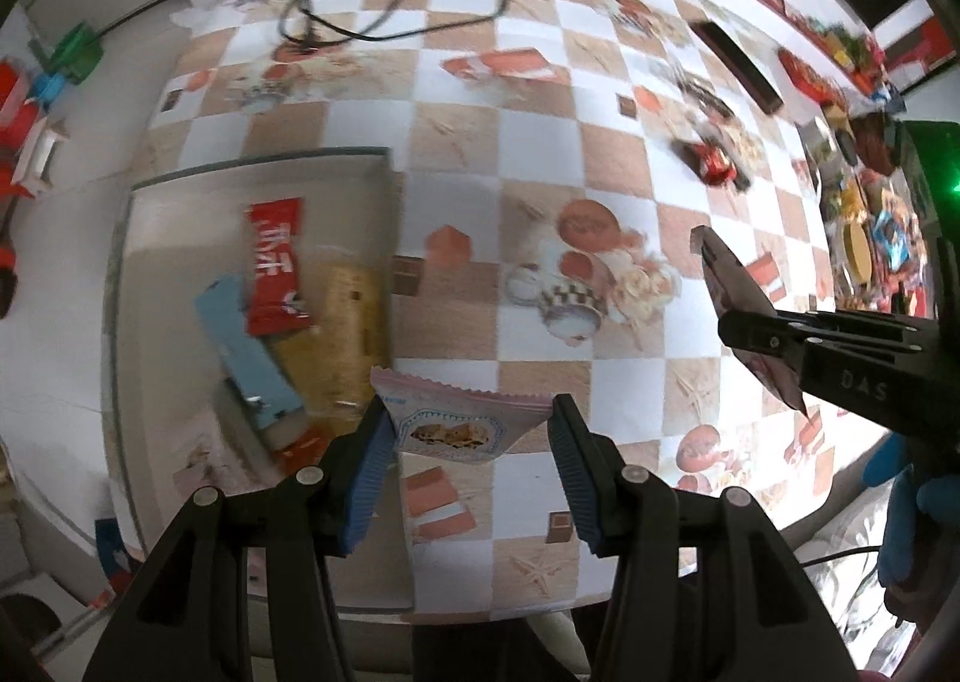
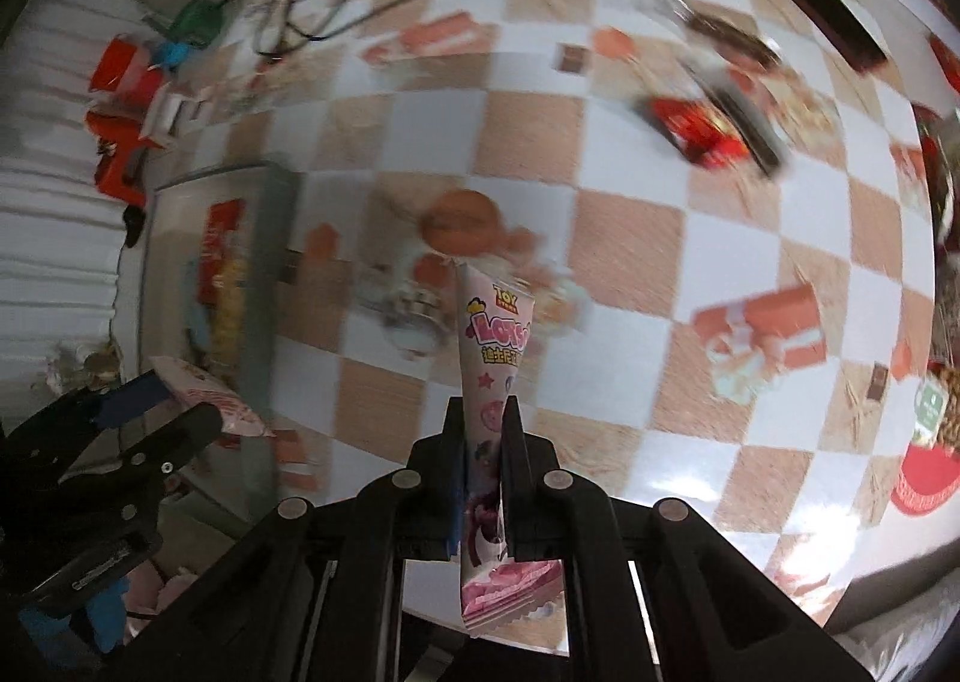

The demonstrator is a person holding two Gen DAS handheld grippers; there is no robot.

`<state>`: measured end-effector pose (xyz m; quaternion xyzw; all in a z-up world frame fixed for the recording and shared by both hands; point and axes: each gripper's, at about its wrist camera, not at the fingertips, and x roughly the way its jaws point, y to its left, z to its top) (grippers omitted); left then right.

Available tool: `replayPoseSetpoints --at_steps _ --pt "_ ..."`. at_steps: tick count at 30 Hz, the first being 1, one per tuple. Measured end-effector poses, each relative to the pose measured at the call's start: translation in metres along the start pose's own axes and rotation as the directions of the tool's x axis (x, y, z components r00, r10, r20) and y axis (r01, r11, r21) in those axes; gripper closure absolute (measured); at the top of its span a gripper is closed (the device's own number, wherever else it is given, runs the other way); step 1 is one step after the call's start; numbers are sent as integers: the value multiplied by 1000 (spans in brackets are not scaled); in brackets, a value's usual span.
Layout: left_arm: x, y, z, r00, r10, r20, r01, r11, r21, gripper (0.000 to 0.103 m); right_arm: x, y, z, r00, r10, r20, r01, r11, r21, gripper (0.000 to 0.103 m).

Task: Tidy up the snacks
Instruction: 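Carry the Crispy Cranberry packet and Lotso bar to the clear tray, then lower both snacks into the clear tray and open both tools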

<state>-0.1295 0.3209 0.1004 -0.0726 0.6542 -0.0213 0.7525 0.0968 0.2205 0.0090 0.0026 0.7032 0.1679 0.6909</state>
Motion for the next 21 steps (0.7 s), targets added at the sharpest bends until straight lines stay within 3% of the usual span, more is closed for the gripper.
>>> replayPoseSetpoints --at_steps 11,21 --pt "-15 65 -10 999 35 40 -30 993 -111 47 1 104 26 1000 31 5 -29 981 -194 93" --pt "-5 117 -19 997 76 10 -73 981 -182 47 29 197 40 998 41 -37 -51 939 -340 93"
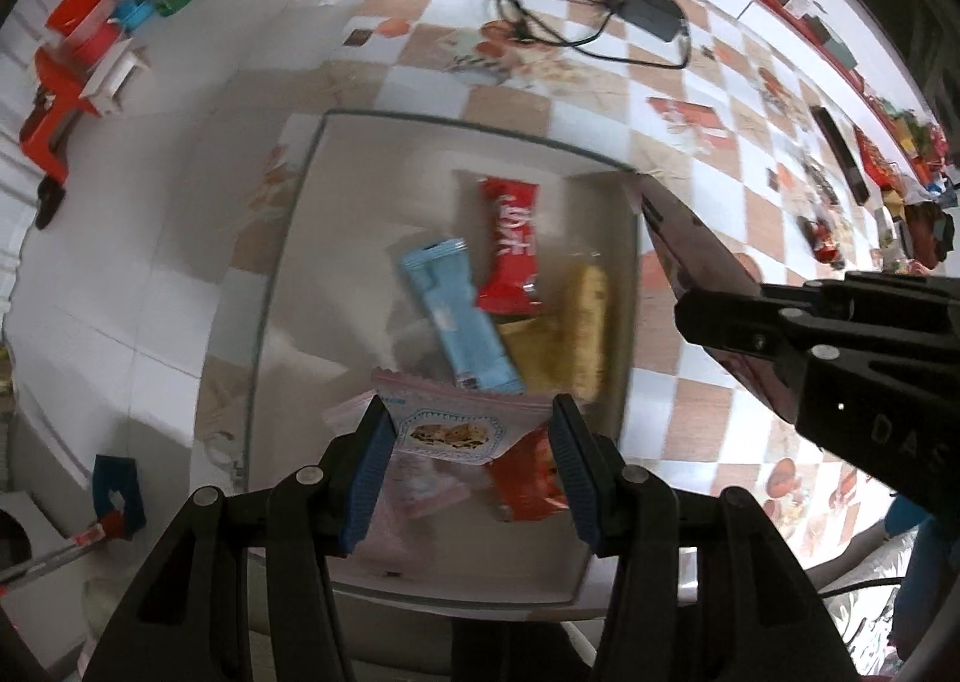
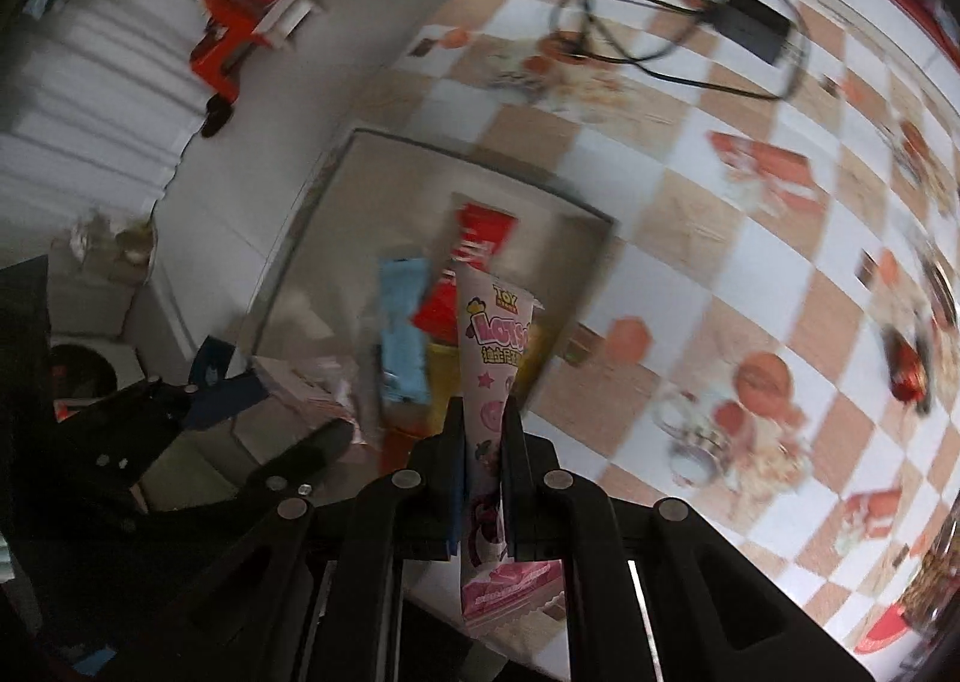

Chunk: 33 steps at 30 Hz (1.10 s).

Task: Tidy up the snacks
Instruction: 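Lower both snacks into the clear tray and open both tools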

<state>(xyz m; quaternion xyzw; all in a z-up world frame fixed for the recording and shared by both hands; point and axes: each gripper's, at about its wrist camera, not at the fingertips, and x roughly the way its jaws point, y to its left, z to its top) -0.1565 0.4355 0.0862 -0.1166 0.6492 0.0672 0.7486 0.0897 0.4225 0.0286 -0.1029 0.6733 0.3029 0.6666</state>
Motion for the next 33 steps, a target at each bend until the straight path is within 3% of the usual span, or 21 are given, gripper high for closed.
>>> replayPoseSetpoints --at_steps 8,11,15,19,23,24,25,27,30,33 --pt "14 16 -6 1000 3 -31 -4 1000 -15 46 31 26 14 998 7 -62 -8 1000 -18 92" --pt "16 15 -8 999 13 -33 -13 1000 -2 41 40 27 14 996 13 -85 -14 1000 -1 92" --pt "18 16 -12 999 19 -39 -19 1000 -8 24 46 27 11 994 11 -108 -10 1000 4 92" --pt "18 18 -14 999 19 -47 -21 1000 -23 18 46 23 8 993 2 -115 -1 1000 12 89" --pt "20 17 -15 994 82 -66 -83 996 -18 16 42 18 4 993 -15 -114 17 1000 16 89" --pt "19 17 -15 994 84 -66 -85 996 -19 16 40 17 4 994 -21 -111 23 1000 15 83" --pt "18 16 -15 994 85 -63 -86 996 -19 16 39 17 4 994 -25 -109 26 1000 14 49" --pt "18 17 -15 996 82 -37 -83 996 -24 15 33 17 3 996 -32 -89 33 999 11 0" --pt "29 19 -14 991 129 -26 -129 991 -26 15 25 18 3 997 -47 -54 48 999 6 0" --pt "46 23 -12 990 131 -49 -133 990 -38 15 19 18 3 997 -64 -36 65 998 8 0"
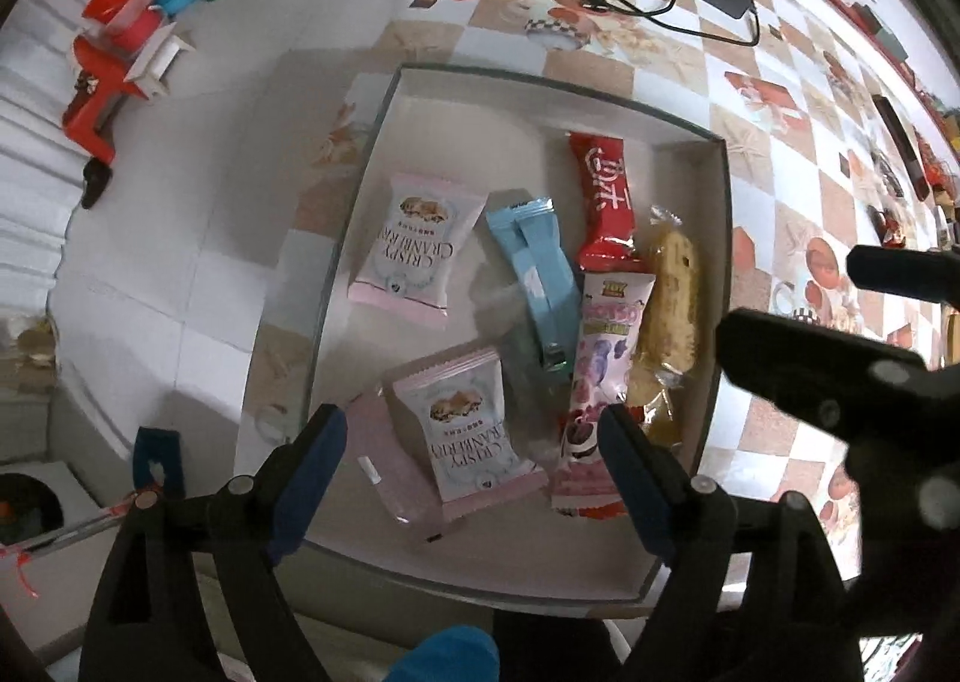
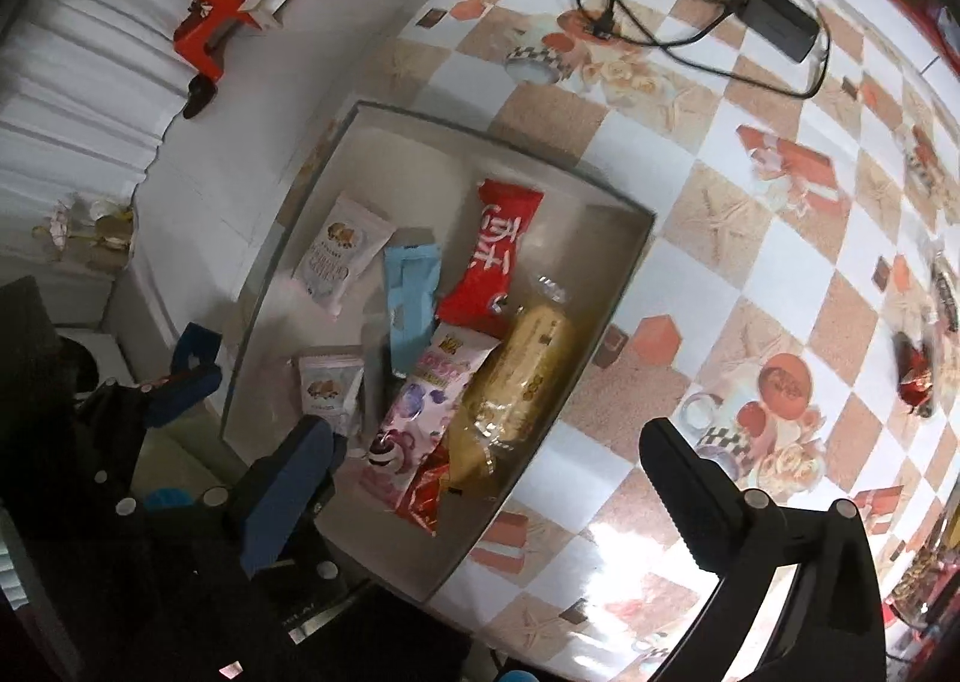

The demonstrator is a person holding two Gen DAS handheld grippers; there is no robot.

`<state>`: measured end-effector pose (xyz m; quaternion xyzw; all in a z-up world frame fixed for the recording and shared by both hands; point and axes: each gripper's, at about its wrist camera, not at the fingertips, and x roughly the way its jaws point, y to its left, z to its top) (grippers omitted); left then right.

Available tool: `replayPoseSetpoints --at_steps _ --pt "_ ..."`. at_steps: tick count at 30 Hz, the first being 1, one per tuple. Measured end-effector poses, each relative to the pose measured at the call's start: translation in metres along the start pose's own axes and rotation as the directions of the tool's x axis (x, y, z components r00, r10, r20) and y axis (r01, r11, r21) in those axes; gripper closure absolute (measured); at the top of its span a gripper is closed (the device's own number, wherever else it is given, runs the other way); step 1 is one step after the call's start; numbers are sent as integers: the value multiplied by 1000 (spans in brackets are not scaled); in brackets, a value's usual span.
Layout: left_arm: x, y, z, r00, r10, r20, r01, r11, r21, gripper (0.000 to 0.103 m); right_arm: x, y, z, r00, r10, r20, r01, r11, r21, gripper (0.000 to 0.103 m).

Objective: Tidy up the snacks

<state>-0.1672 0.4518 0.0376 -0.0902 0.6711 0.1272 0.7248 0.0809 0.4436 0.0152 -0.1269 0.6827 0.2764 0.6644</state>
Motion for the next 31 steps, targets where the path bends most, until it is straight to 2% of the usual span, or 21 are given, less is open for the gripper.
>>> replayPoseSetpoints --at_steps 9,22,27,31 --pt "41 5 2 1000 8 6 -8 1000 -3 15 -19 8 0 994 -90 58 92 995 -35 0" --pt "85 4 -2 1000 4 12 -4 1000 9 15 -26 19 -5 987 -137 87 144 985 -89 0" --pt "94 7 -1 1000 -13 12 13 1000 15 15 -26 19 -6 987 -138 83 145 985 -89 0" --pt "87 6 -8 997 -68 45 68 998 10 15 -26 19 -7 987 -138 84 146 985 -88 0"
